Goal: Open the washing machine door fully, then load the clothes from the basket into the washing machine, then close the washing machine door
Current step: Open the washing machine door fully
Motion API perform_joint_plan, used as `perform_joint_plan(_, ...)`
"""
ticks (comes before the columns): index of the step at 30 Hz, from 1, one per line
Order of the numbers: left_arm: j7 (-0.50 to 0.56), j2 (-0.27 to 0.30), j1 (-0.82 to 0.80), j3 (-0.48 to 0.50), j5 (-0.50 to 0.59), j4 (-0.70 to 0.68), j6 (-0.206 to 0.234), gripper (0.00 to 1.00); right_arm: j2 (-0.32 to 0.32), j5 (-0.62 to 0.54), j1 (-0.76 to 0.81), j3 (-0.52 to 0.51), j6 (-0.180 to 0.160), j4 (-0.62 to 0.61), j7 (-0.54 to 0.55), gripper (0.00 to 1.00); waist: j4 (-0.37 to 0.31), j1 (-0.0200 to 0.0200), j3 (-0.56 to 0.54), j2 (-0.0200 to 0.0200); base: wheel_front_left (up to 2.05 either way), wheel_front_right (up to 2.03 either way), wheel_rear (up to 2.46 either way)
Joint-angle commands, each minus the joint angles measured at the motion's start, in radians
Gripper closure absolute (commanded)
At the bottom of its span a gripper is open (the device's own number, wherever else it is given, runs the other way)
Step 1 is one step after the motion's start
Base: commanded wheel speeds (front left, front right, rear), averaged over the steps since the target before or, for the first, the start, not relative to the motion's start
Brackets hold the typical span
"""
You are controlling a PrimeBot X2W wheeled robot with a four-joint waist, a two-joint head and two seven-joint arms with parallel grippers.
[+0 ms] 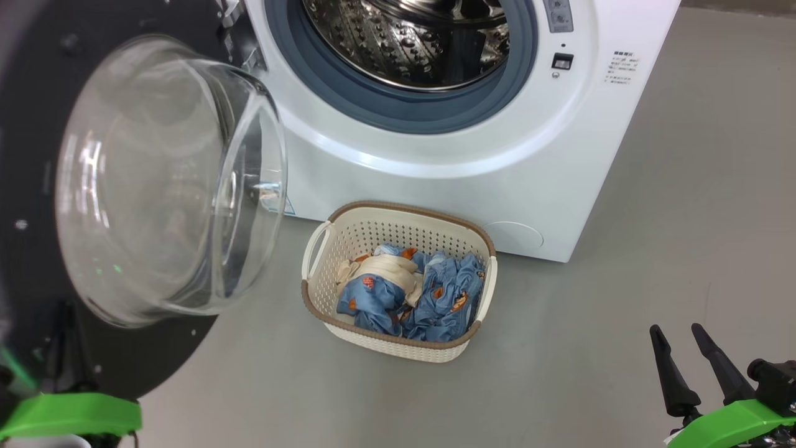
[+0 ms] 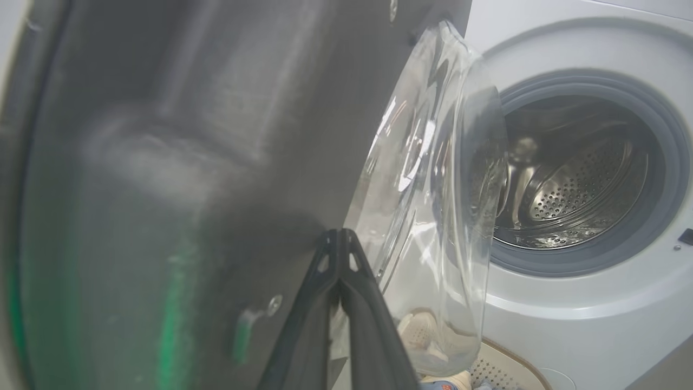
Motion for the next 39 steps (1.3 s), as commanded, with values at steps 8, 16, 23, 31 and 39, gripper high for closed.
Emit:
perform_joint_plan(8,-0.006,0.068,-0.128,0.149,0.070,0.068,0.007,1.00,-0.032,0.000,-0.020,0.023,0.002,-0.027,-0.012,0.00,0.006,0.0000,0.035,-0.0001,0.00,0.00,0.00)
perform_joint_plan(16,-0.006,0.101,-0.200,0.223,0.138,0.154,-0.012,1.00,-0.041,-0.005,-0.035,0.019,0.002,-0.033,-0.012,0.00,0.012,0.0000,0.074,-0.0001,0.00,0.00,0.00)
perform_joint_plan(23,-0.006,0.142,-0.301,0.274,0.189,0.279,-0.034,1.00,-0.053,-0.012,-0.051,0.010,0.002,-0.038,-0.012,0.00,0.022,0.0000,0.120,-0.0001,0.00,0.00,0.00)
perform_joint_plan(31,-0.006,0.173,-0.379,0.339,0.228,0.380,-0.048,1.00,-0.061,-0.019,-0.069,0.011,0.002,-0.044,-0.012,0.00,0.023,0.0000,0.164,-0.0001,0.00,0.00,0.00)
perform_joint_plan(39,-0.006,0.211,-0.473,0.412,0.260,0.505,-0.081,1.00,-0.074,-0.026,-0.101,0.009,0.002,-0.049,-0.012,0.00,0.021,0.0000,0.225,-0.0001,0.00,0.00,0.00)
